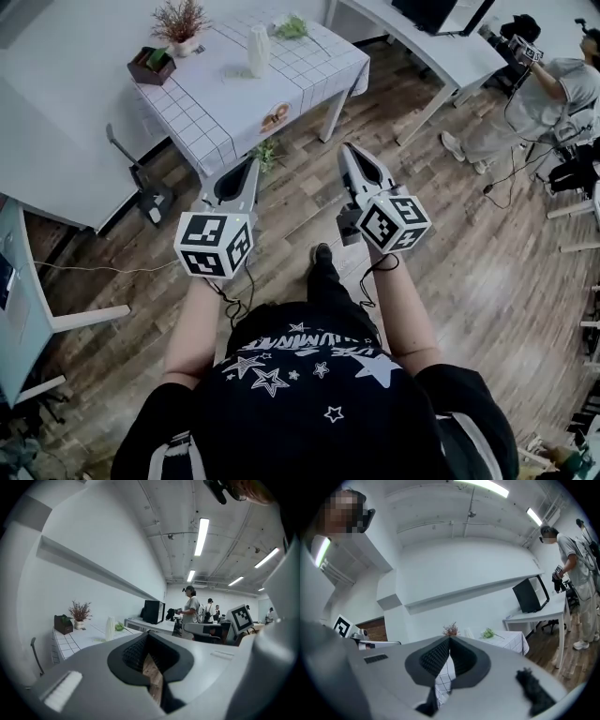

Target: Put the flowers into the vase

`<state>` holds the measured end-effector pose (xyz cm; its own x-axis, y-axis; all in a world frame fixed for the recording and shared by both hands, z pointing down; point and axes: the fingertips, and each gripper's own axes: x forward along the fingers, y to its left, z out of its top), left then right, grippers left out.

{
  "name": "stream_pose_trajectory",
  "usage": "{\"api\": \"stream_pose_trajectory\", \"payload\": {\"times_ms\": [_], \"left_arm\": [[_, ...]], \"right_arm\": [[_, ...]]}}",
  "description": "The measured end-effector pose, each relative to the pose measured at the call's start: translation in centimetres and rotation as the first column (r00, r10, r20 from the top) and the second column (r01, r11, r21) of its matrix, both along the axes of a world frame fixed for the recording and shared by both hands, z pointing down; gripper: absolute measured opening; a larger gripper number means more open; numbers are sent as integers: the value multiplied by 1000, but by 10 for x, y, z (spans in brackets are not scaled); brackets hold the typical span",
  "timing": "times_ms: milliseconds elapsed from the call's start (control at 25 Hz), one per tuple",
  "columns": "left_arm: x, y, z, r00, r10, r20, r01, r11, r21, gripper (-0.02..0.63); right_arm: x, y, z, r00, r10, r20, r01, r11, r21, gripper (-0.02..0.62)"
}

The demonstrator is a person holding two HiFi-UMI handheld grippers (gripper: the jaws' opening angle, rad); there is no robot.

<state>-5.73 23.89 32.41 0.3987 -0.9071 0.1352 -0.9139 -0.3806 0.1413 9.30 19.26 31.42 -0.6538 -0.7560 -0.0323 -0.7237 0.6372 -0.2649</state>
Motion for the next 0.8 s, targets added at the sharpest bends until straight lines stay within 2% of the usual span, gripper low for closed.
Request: {"api": "stream_pose_trajectory", "payload": {"times_ms": [240,440,800], "left_arm": [[-1,-57,-13,995,-96,3,96,995,29,8],[12,-104,-19,990,-138,15,137,990,28,8],[45,-165,-12,974,-226,-10,226,974,5,8]], "right_arm": [[19,-74,-5,999,-12,36,13,1000,-6,9],[42,-133,-11,998,-12,57,13,1000,-19,11],[88,-211,-5,995,-62,83,66,996,-53,11]]}}
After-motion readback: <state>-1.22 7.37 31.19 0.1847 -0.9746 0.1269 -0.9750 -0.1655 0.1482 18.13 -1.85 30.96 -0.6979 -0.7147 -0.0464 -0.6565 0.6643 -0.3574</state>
